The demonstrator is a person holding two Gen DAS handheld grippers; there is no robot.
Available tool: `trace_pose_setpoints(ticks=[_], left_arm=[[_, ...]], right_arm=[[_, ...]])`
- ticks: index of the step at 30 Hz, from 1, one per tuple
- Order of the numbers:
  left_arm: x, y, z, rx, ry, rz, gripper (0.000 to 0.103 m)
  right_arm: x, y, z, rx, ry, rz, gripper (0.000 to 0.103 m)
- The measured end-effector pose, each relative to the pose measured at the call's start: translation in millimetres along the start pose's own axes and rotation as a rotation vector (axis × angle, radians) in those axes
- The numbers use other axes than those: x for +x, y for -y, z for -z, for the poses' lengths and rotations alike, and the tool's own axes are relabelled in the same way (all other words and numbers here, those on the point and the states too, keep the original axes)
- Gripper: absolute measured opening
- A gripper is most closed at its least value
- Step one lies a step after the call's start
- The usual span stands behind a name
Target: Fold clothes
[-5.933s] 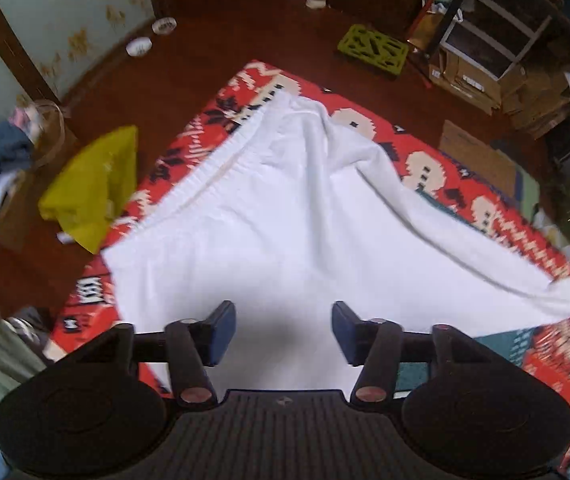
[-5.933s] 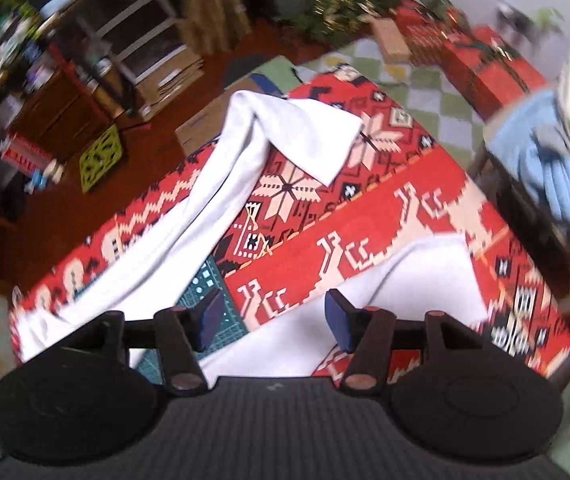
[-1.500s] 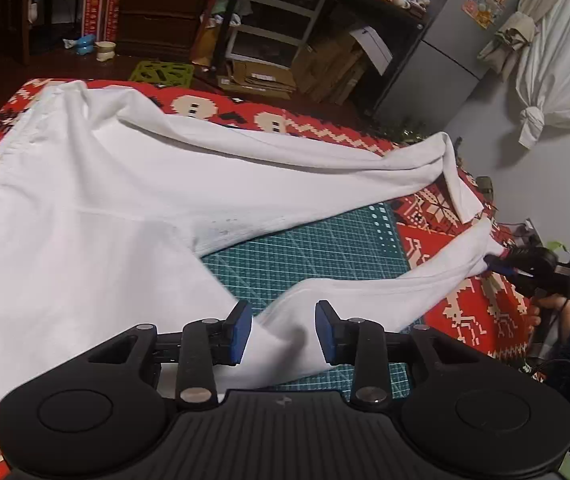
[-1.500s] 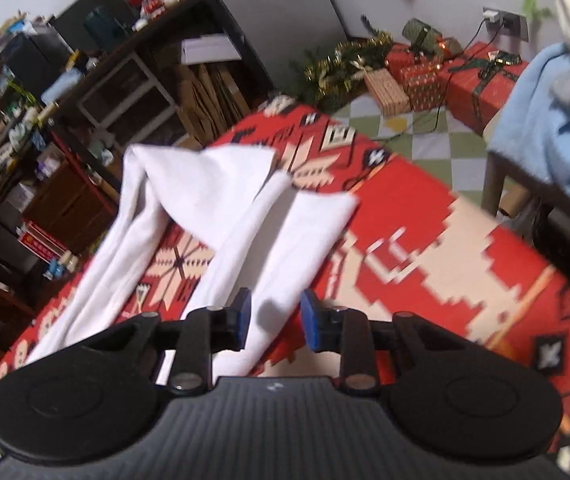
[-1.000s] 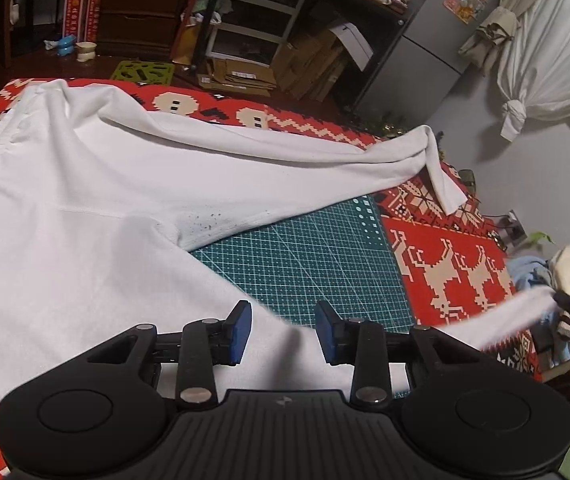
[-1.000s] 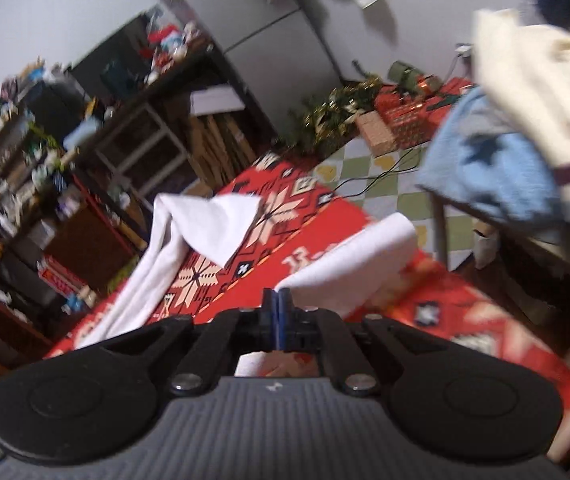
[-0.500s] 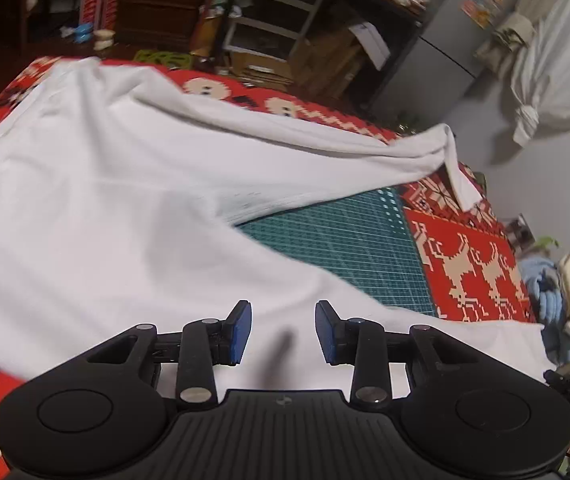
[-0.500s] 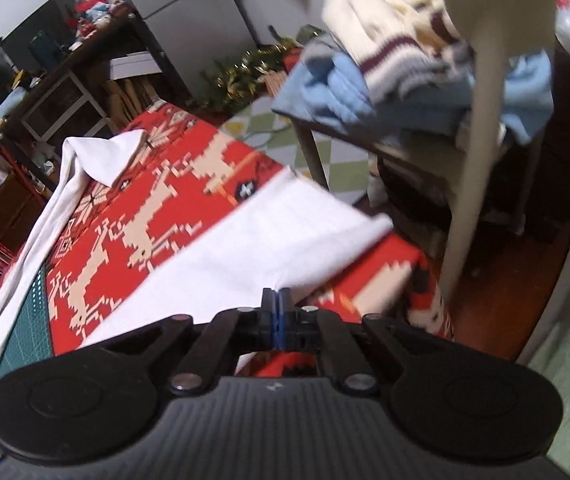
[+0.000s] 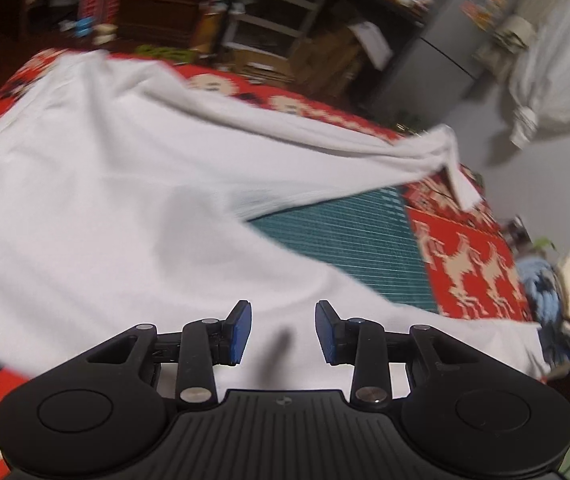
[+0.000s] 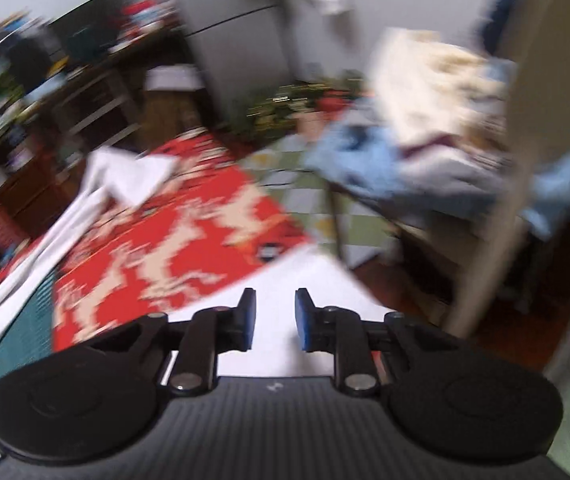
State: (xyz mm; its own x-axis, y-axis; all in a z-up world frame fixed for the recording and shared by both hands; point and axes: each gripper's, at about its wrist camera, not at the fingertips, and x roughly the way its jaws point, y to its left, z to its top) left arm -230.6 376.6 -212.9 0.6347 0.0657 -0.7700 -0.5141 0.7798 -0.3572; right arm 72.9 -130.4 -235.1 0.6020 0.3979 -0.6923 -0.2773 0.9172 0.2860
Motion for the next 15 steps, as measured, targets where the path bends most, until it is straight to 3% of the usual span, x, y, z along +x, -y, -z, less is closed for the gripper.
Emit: trace_pose_setpoints(ticks=[8,11,15], left_arm=[[53.8,64.9,-19.3,0.298,-0.029,-0.020,0.035],[70.7,81.0,-13.5,0.411,-0.034,0.015,0.034],[90.2,95.0,6.2,0.602,-0.056,-0.018,0.035]], right_arm=[[50.8,-87.2,7.0,-0.330,-0.110,-0.154,0.031],[65.7,-115.7,15.8,-0.475,-0.123,-0.183,0.031],[70.5,-138.4,32.9,-0.637,-0.115,-0.227,0.033]])
